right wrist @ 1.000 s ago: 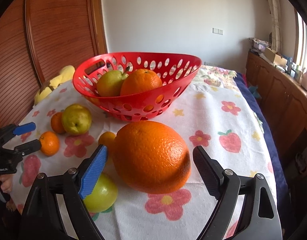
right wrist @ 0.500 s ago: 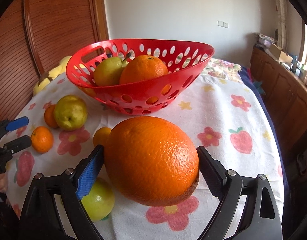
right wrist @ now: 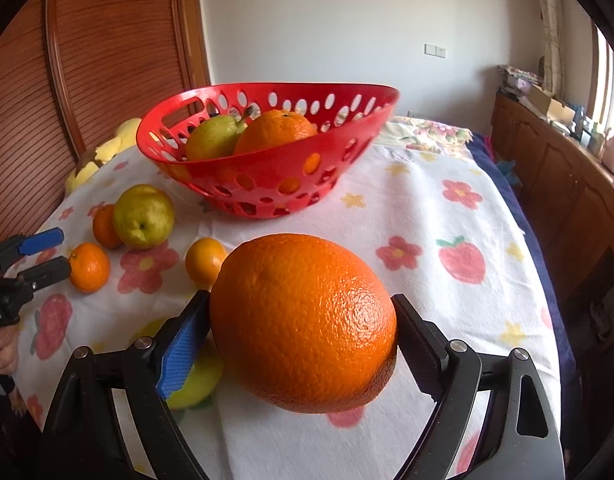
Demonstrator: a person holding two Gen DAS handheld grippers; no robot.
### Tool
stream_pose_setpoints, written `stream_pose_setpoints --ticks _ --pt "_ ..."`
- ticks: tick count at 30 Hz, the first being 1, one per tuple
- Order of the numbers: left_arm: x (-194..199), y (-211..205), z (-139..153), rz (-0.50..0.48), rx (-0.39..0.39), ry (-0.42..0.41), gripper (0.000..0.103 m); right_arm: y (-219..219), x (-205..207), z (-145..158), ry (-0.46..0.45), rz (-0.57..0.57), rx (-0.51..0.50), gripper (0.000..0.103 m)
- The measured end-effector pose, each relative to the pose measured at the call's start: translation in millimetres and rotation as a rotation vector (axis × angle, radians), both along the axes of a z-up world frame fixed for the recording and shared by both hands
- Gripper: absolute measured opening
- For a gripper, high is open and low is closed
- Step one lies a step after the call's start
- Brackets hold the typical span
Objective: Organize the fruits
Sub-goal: 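Grasp a mandarin with the left tool while the right tool holds the large orange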
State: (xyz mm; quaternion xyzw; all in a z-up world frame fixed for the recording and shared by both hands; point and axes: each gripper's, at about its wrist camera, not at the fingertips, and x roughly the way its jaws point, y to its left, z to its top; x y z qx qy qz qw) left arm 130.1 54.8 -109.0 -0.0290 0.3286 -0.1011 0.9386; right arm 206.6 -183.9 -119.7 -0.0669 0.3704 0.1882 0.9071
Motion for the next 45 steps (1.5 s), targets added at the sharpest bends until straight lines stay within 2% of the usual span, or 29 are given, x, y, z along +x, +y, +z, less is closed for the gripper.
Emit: stream_pose_setpoints --ticks 6,20,25,30,36,38,42,45 --pt "0.3 -0.2 -0.4 0.000 0.004 0.001 0.077 -17.1 -12.5 4.7 -0.009 -0.033 0.014 0.090" --pt "-0.8 -5.4 -0.5 -0.006 0.023 -0.001 0.077 -24.0 -25.3 -2.6 -0.041 -0.049 0.031 0.090" --pt "0.5 -15.8 -0.2 -0.066 0.044 0.010 0.077 -24.3 -26.4 -3.2 -0.049 -0.049 0.031 0.090" --pt "5.1 -26.3 0.8 -0.091 0.057 0.047 0.077 -22.1 -26.5 -2.9 -0.052 -0.048 0.026 0.090" --pt "10.6 -34.2 3.8 -0.101 0.074 0.055 0.077 -20.1 -26.6 -2.6 -0.058 -0.046 0.013 0.090" --pt "13.3 -36.2 3.4 -0.100 0.083 0.064 0.075 -20.4 -27.3 -2.5 -0.059 -0.046 0.013 0.090" --pt "19.1 -37.4 0.5 -0.092 0.093 0.088 0.060 -20.3 -27.3 -2.5 -0.059 -0.046 0.013 0.091" --pt "21.7 -34.3 -0.7 -0.081 0.093 0.096 0.053 -20.4 -27.3 -2.6 -0.059 -0.046 0.011 0.091"
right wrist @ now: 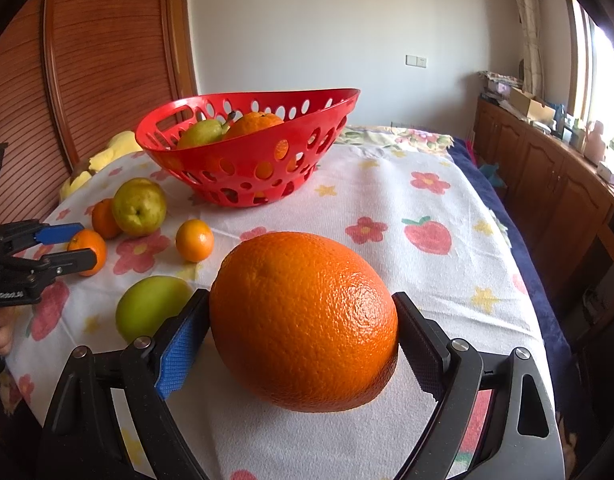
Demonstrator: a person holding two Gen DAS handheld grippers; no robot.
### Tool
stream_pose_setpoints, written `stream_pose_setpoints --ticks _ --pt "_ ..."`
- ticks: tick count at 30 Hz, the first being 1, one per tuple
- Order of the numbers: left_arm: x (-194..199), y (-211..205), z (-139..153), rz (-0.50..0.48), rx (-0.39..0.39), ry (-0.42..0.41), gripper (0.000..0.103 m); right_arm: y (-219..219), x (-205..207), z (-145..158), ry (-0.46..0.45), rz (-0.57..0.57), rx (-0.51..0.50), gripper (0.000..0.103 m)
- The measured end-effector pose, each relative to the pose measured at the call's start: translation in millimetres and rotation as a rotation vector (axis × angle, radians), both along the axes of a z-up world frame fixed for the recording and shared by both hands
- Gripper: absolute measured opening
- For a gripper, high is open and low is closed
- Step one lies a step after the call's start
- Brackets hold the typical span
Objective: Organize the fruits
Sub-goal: 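Grasp a mandarin with the left tool while the right tool holds the large orange, then lift and carry the mandarin and large orange over the red basket with both tools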
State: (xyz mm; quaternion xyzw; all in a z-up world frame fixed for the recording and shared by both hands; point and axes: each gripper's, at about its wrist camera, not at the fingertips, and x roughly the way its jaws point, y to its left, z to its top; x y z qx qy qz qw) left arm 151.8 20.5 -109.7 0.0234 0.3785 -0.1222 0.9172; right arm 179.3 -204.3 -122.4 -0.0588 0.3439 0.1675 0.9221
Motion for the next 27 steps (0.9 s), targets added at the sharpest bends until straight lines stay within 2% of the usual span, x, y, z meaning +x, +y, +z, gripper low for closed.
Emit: stream_pose_setpoints --ticks 4,13,20,27 --pt "1.3 3.6 0.3 0.001 -0.007 0.009 0.048 0.0 0.1 0.0 0.001 0.000 0.001 0.091" --pt "5.4 4.8 -8.8 0.001 0.004 0.053 0.049 -0.2 0.0 0.0 0.001 0.000 0.001 0.091" --pt "1.5 6.4 -6.6 0.006 -0.002 0.033 0.044 -0.3 0.2 -0.1 0.001 0.000 0.002 0.091" --pt "-9.8 2.0 12.5 -0.018 -0.038 -0.016 0.044 -0.5 0.3 -0.1 0.001 0.000 0.002 0.091"
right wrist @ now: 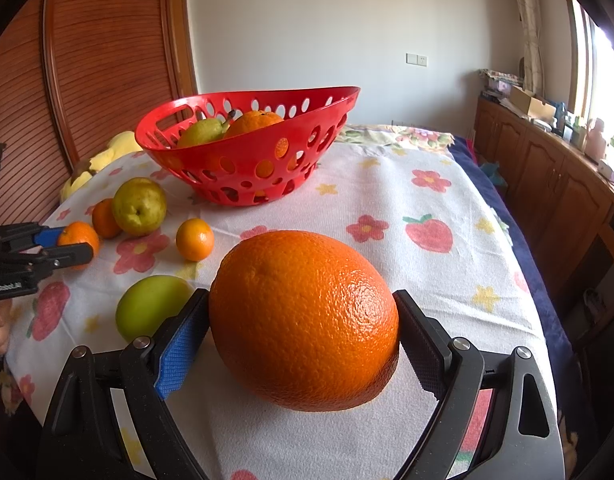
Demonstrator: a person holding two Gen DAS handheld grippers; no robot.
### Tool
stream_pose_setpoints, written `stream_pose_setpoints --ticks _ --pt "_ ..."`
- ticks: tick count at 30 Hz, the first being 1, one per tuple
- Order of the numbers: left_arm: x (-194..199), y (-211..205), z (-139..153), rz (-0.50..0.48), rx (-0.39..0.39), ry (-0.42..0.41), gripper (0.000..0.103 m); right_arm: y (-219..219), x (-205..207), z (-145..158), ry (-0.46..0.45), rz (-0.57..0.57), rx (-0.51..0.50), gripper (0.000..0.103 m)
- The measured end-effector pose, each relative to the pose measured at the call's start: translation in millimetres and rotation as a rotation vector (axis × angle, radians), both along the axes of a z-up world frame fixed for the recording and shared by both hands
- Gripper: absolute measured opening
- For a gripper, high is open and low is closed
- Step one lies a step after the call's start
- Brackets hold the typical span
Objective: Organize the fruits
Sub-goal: 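Lift and carry the mandarin and large orange over the red basket with both tools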
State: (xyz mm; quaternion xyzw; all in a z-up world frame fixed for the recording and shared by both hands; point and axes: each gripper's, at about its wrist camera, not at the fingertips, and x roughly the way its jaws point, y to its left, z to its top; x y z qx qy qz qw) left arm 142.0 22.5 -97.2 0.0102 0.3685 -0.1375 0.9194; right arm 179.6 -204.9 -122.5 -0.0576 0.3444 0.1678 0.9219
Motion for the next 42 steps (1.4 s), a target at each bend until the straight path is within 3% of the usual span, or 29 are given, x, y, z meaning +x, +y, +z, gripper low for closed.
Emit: stream_pose_setpoints --ticks 14,20,26,42 --pt "-14.7 -16.1 38.1 -0.043 -0.027 -0.089 0.044 2.1 1.0 -3.9 0.024 0.012 0.009 0.091" --pt "-6.6 -22.0 45.2 -0.051 -0.024 -0.109 0.044 2.6 0.5 -0.8 0.010 -0.019 -0.011 0.090" --pt "4.5 -24.8 48.1 -0.044 -0.034 -0.116 0.044 -1.0 0.4 5.9 0.022 0.021 0.024 0.089" --pt "48.0 -16.4 79.0 -0.023 -0.025 -0.168 0.044 0.8 27.2 85.4 -0.100 0.094 0.027 0.090"
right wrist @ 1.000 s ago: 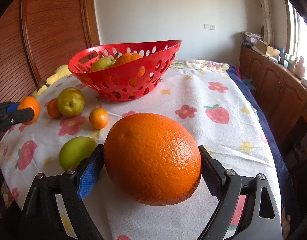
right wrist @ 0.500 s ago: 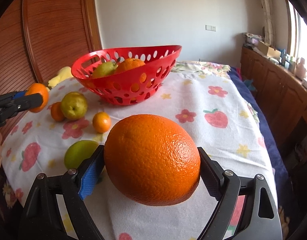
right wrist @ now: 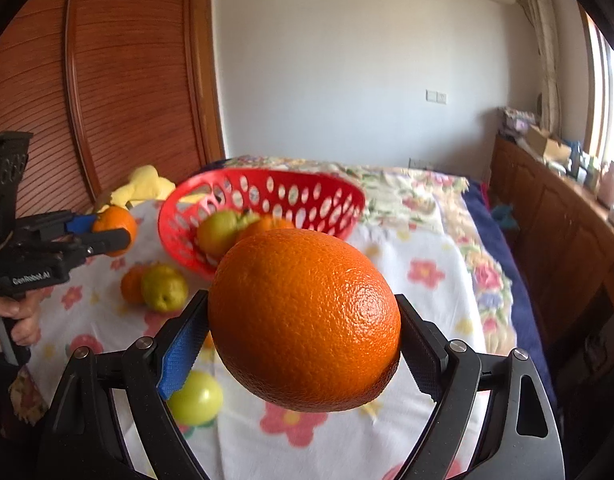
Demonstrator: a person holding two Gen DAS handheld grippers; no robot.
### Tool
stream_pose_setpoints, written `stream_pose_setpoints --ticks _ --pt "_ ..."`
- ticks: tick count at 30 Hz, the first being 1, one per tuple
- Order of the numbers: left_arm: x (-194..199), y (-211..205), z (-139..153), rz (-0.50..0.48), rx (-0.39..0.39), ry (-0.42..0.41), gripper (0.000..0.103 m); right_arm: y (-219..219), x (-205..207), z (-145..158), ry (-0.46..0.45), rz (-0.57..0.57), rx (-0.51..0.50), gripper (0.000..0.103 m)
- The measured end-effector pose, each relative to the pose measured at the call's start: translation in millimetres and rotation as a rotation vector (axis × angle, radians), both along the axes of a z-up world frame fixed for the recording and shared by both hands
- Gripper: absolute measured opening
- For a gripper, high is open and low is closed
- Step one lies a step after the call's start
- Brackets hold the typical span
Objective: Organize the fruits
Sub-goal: 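Lift and carry the mandarin and large orange over the red basket with both tools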
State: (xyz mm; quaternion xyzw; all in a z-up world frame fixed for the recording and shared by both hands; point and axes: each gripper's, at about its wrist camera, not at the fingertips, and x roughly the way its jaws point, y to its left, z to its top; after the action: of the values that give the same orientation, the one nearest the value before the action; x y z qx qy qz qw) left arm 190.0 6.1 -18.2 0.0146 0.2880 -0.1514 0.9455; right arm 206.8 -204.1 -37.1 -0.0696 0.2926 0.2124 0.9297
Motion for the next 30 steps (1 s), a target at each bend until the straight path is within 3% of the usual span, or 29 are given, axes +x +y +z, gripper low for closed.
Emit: stream_pose_setpoints --ticks 12,21,30 --pt "60.9 1.5 -5.1 0.004 0.015 0.022 0.044 26.5 70.9 19.8 -0.033 0.072 -0.053 0.090" --pt "92.8 0.4 -12.6 0.006 0.026 0.048 0.044 56.6 142.1 5.1 0.062 0.141 -0.110 0.090" --pt "106.7 -2.9 -15.4 -0.003 0.036 0.055 0.044 75.0 177.9 -13.4 0.172 0.164 -0.178 0.090"
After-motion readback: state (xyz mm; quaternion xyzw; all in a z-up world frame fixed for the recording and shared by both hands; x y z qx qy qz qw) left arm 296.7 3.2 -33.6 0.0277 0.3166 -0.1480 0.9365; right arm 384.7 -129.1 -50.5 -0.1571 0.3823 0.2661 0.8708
